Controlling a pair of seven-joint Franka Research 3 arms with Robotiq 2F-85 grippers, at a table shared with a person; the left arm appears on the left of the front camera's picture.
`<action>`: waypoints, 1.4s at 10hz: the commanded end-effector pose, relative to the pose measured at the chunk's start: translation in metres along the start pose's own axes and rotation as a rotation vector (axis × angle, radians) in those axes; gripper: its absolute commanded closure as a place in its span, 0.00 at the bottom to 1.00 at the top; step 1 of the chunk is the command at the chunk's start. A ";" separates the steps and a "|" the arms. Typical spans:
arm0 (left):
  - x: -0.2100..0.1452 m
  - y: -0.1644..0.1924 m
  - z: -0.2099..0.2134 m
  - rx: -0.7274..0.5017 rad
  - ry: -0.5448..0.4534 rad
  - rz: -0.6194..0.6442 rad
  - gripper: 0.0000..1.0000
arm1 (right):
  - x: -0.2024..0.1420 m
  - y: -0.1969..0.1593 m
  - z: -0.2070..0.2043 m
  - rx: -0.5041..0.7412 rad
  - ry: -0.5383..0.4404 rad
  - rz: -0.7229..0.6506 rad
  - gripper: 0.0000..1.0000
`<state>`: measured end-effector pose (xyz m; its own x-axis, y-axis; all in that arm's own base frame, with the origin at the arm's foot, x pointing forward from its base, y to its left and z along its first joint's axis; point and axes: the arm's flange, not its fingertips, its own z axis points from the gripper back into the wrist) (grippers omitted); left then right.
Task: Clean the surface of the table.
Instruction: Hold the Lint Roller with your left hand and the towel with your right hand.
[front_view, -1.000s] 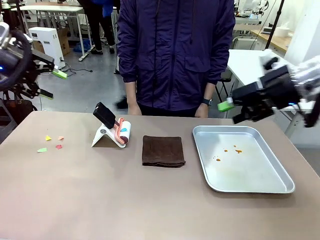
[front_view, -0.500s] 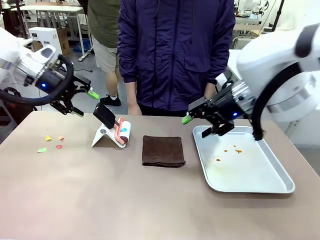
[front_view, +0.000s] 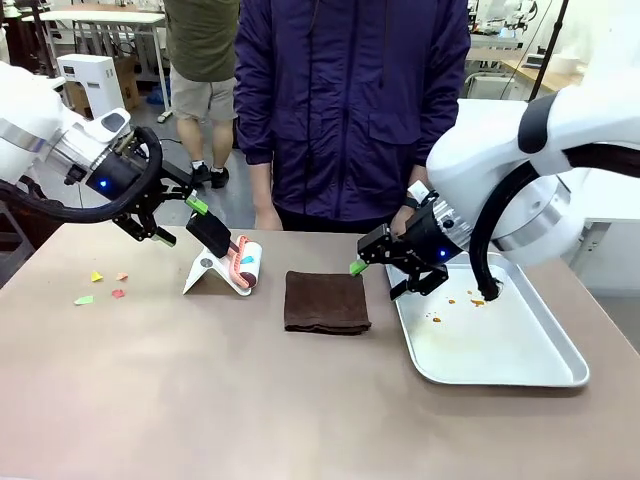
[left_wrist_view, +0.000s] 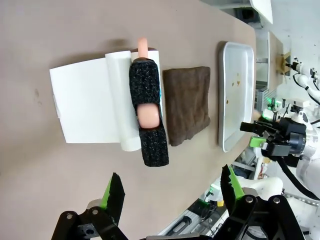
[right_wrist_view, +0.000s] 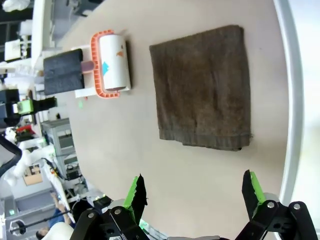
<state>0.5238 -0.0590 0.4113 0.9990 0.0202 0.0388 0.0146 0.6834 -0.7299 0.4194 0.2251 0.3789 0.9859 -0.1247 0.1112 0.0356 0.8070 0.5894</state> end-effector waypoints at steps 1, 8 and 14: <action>0.004 -0.001 0.007 0.089 -0.036 0.043 0.00 | -0.004 0.001 -0.005 -0.005 0.005 0.007 0.00; 0.034 0.007 -0.012 0.039 -0.071 -0.001 0.00 | 0.044 0.025 -0.046 -0.129 0.061 -0.035 0.00; 0.044 0.013 -0.030 0.034 -0.094 -0.064 0.00 | 0.082 0.038 -0.104 -0.341 0.068 -0.109 0.00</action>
<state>0.5710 -0.0720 0.3834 0.9901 0.0522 0.1299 0.0516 0.7261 -0.6856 0.5107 0.2931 0.3192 0.9852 -0.1710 0.0090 0.1571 0.9234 0.3502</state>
